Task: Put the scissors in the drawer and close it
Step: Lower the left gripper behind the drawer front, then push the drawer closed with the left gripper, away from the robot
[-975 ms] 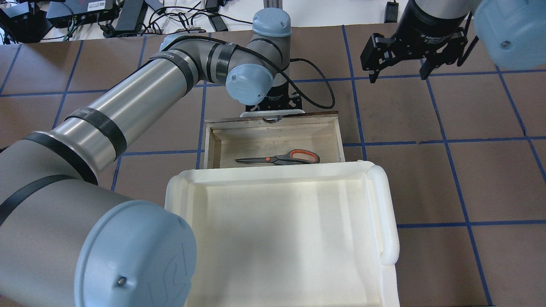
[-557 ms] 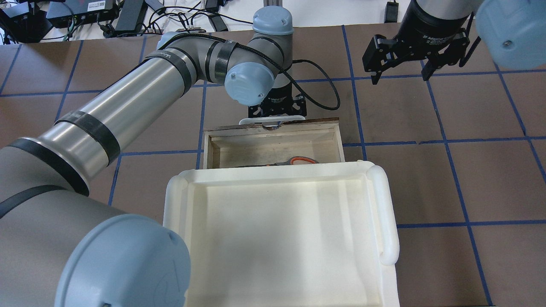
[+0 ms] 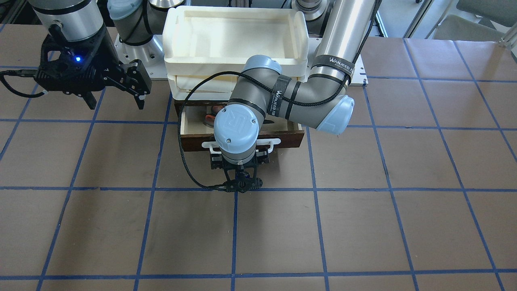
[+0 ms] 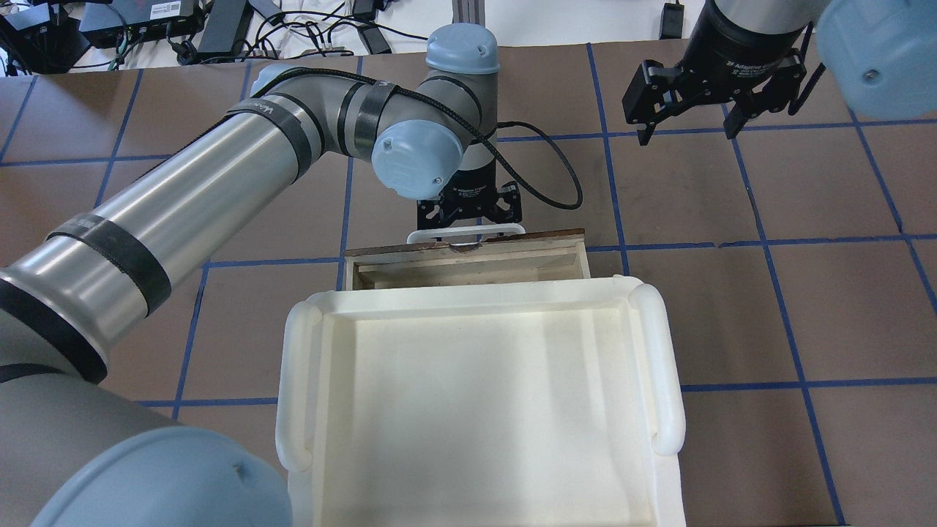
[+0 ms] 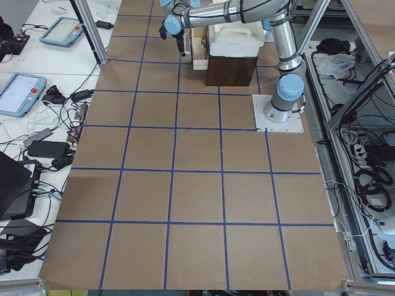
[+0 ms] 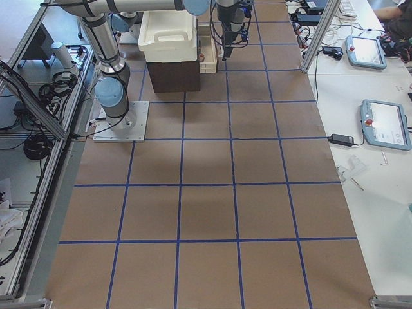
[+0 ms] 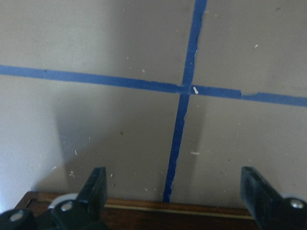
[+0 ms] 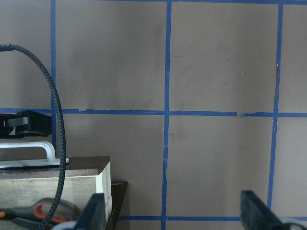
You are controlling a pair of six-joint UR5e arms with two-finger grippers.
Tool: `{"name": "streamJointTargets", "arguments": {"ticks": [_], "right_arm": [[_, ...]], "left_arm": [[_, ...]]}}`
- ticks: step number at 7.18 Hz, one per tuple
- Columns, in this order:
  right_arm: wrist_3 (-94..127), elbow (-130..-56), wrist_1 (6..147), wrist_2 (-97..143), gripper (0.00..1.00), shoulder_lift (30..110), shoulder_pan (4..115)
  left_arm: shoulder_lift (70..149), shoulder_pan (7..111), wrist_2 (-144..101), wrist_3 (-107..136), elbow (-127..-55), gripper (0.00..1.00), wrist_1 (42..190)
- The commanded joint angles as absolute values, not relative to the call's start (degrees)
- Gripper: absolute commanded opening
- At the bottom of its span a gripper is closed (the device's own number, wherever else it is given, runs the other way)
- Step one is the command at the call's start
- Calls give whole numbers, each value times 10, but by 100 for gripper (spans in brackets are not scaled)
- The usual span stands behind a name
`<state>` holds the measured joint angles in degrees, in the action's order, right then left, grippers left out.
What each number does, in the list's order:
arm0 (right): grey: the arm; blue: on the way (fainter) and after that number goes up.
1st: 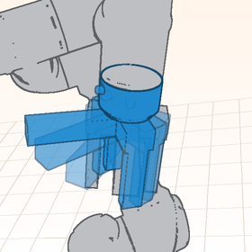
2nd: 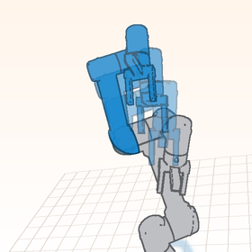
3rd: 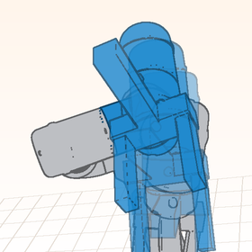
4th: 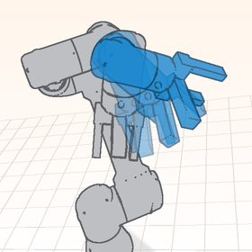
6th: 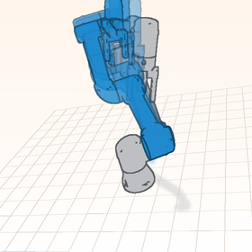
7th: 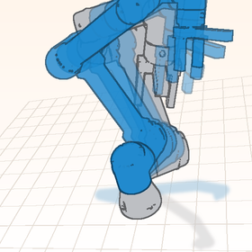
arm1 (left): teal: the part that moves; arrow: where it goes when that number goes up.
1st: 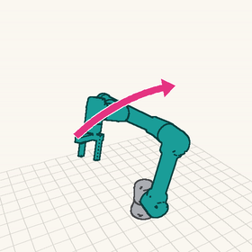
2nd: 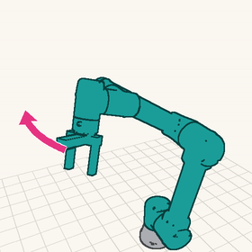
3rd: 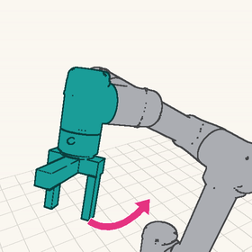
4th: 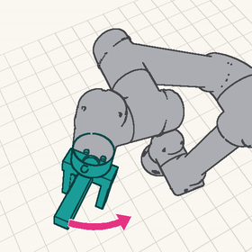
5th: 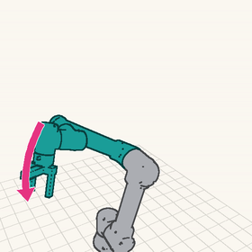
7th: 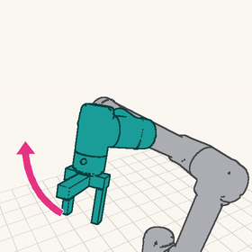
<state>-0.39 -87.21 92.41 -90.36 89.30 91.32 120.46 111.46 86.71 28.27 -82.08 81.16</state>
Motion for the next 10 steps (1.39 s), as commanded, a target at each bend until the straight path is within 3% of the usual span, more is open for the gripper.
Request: {"name": "streamJointTargets", "arguments": {"ticks": [1, 10], "right_arm": [[-4, -873, 925, -904, 100, 893, 913], [-6, -874, 920, -904, 100, 893, 912]], "left_arm": [[1180, 1115, 847, 287, -838, 100, 833], [1149, 1142, 838, 374, -839, 100, 934]]}}
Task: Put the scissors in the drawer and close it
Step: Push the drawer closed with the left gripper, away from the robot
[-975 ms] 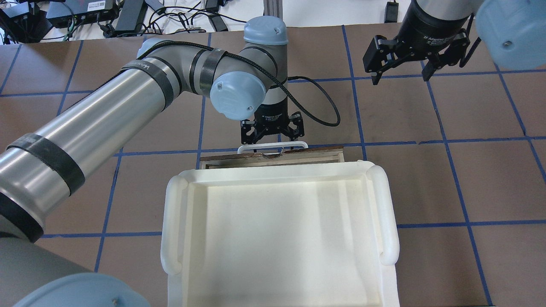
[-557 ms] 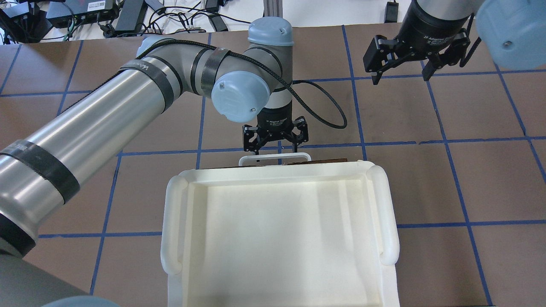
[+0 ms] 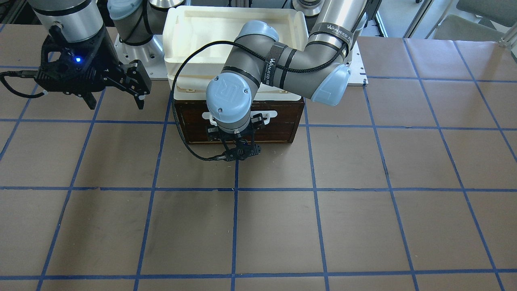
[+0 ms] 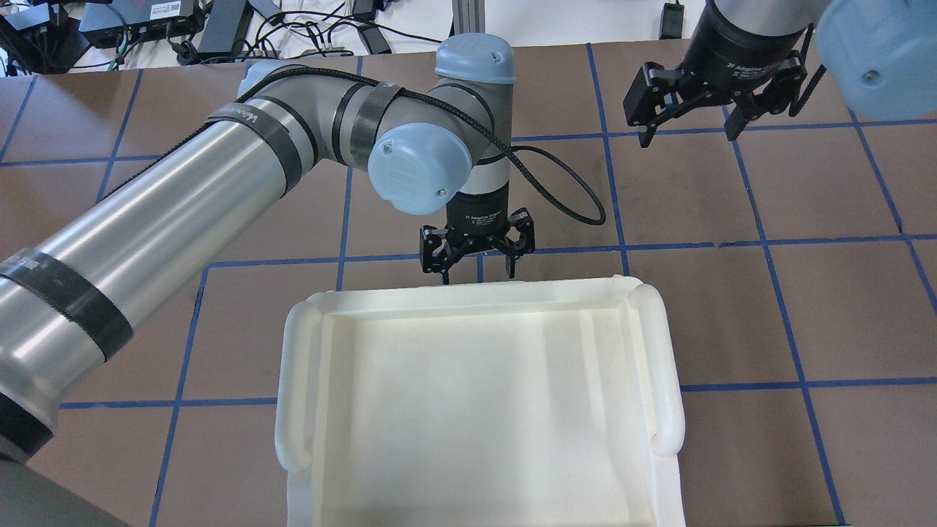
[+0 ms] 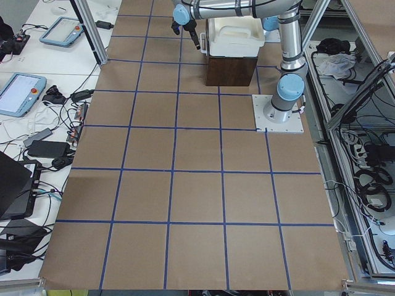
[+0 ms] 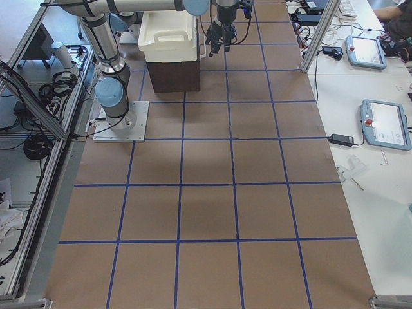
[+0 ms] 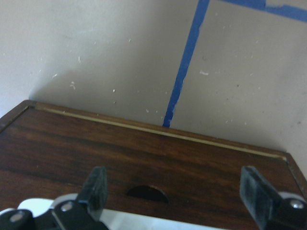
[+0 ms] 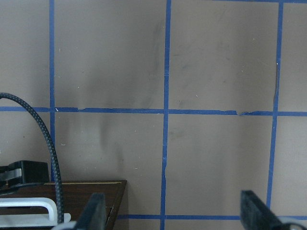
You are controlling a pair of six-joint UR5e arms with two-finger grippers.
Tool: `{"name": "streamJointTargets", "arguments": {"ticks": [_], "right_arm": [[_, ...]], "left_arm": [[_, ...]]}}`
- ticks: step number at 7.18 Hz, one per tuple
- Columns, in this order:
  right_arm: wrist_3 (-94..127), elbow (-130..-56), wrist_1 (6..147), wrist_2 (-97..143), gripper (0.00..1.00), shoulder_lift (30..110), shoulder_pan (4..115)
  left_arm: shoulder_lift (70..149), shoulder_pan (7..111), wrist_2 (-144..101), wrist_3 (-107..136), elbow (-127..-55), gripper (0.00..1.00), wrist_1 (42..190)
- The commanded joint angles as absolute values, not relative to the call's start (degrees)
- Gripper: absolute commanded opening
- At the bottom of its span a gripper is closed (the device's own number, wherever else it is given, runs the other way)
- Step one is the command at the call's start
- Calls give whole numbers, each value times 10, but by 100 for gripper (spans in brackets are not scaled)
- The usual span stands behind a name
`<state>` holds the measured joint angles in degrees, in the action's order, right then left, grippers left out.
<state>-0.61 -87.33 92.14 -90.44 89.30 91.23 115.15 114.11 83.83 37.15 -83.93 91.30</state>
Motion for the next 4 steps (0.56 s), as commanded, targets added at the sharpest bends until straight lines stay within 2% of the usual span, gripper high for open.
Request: {"name": "streamJointTargets", "arguments": {"ticks": [1, 4], "right_arm": [[-6, -874, 922, -904, 100, 893, 912], [-6, -874, 923, -904, 100, 893, 912]], "left_arm": [[1147, 1142, 838, 376, -839, 100, 938], [1137, 1138, 838, 374, -831, 100, 883]]}}
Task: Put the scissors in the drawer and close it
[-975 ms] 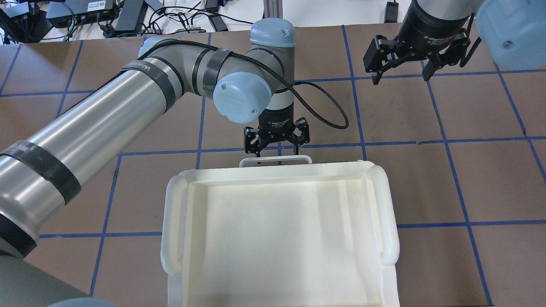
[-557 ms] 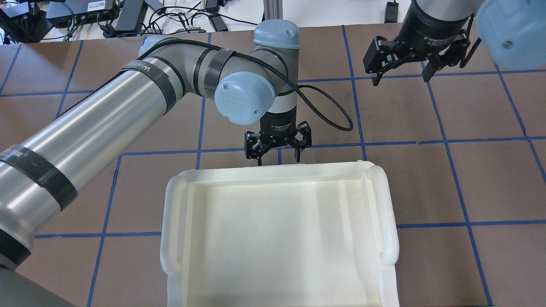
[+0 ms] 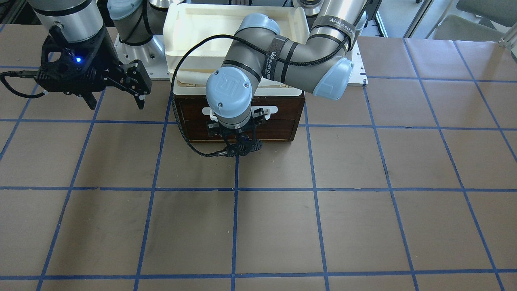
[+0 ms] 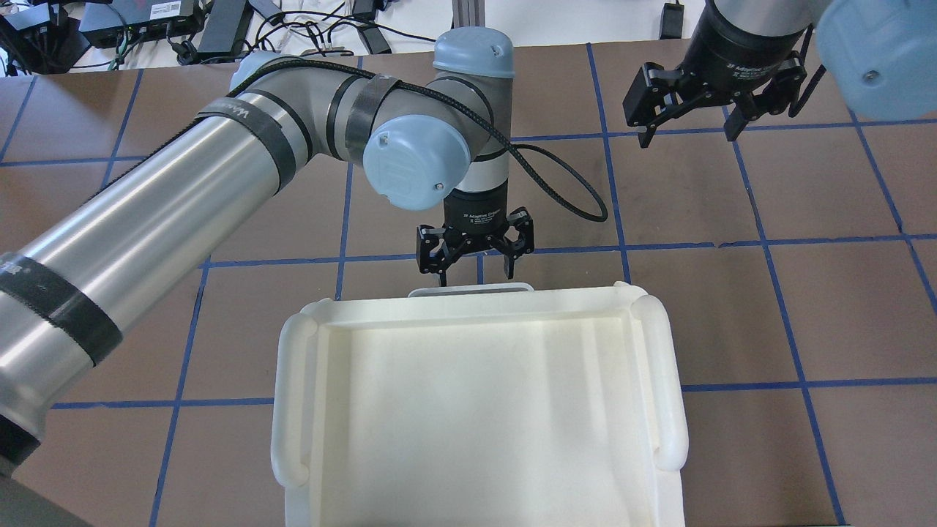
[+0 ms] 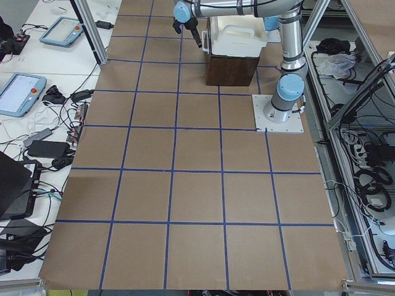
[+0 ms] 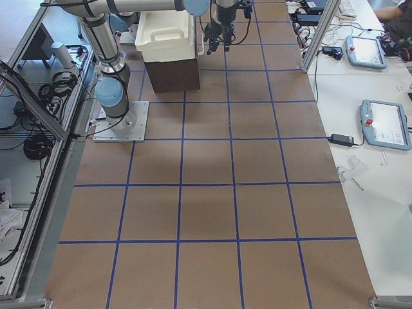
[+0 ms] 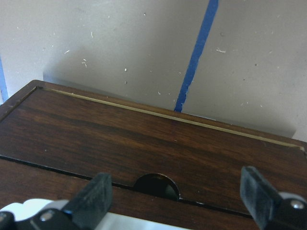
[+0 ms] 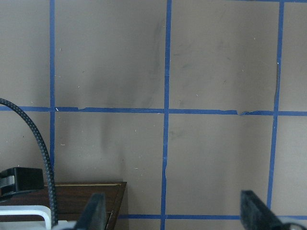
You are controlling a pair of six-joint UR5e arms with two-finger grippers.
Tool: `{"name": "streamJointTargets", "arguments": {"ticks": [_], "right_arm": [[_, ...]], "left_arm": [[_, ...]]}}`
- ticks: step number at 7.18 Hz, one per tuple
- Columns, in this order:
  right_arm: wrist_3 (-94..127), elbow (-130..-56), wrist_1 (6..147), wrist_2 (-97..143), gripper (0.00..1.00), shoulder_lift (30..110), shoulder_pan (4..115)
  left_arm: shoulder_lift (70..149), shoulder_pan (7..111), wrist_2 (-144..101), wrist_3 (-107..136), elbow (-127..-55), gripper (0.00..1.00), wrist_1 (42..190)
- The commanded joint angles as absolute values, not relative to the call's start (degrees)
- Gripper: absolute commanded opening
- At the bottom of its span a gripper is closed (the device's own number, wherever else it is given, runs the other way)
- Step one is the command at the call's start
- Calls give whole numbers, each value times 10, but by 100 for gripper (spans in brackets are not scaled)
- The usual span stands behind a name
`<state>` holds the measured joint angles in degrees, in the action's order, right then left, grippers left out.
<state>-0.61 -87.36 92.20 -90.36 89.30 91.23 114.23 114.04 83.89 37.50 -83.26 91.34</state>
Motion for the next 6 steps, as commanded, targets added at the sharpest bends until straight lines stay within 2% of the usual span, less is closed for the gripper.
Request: {"name": "streamJointTargets", "arguments": {"ticks": [1, 3, 6], "right_arm": [[-5, -874, 923, -904, 100, 893, 912], [-5, -874, 922, -903, 100, 893, 912], [-4, -874, 922, -902, 100, 893, 912]], "left_arm": [[1135, 1138, 845, 374, -830, 100, 843], [1110, 1130, 864, 352, -813, 100, 785], [1023, 1122, 901, 261, -792, 100, 825]]}}
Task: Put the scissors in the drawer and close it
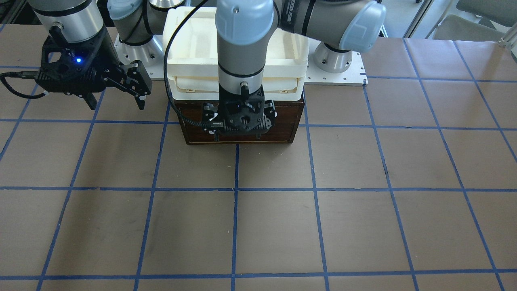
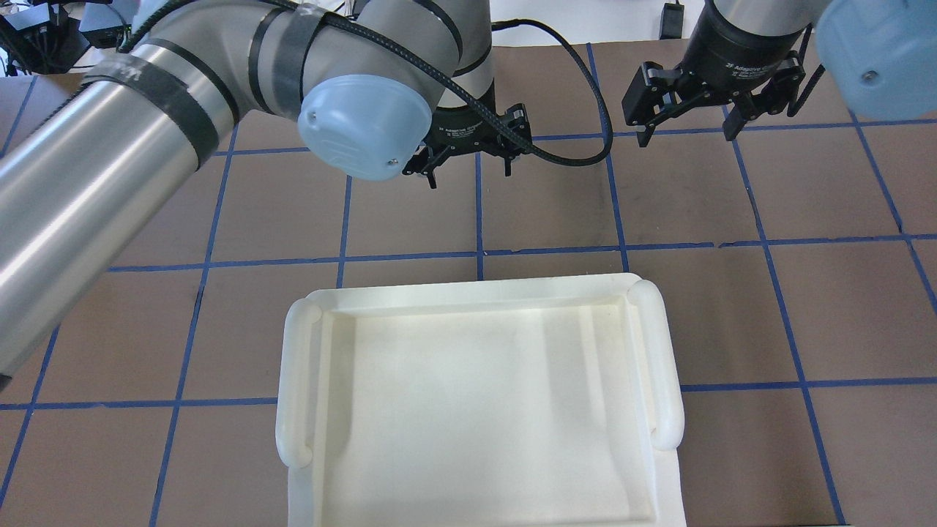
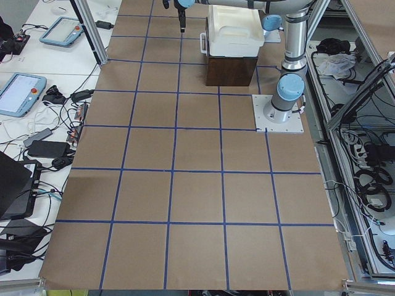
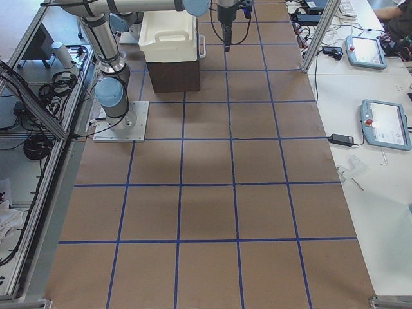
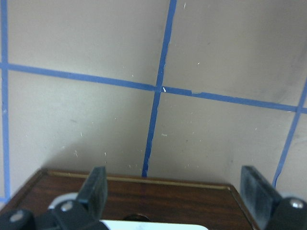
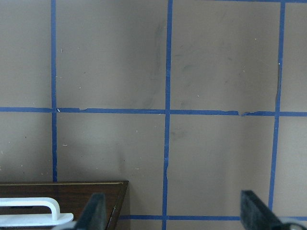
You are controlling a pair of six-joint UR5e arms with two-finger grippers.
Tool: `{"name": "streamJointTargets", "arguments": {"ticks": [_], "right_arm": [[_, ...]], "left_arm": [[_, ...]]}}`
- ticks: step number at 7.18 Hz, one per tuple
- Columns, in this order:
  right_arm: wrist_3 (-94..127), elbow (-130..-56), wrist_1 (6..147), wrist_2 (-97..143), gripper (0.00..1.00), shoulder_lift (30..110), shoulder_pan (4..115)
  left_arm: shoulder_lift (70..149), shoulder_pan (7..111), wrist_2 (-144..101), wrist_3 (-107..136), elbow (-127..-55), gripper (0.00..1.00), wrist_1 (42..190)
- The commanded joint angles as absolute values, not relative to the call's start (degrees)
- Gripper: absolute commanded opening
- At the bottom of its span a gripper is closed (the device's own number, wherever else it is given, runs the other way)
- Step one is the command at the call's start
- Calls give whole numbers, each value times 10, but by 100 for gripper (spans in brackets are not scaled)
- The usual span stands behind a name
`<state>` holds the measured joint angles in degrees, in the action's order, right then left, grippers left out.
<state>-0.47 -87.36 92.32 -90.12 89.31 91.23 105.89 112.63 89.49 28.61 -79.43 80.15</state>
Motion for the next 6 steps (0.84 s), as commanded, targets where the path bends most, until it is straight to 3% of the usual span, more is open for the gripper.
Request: {"name": "streamJointTargets", "arguments": {"ticks": [1, 6], "right_arm": [[-4, -874, 921, -903, 100, 893, 912], [-3, -886, 912, -904, 100, 895, 912]], "left_arm": [[997, 1120, 898, 250, -796, 100, 842], [942, 1055, 899, 237, -795, 100, 937]]}}
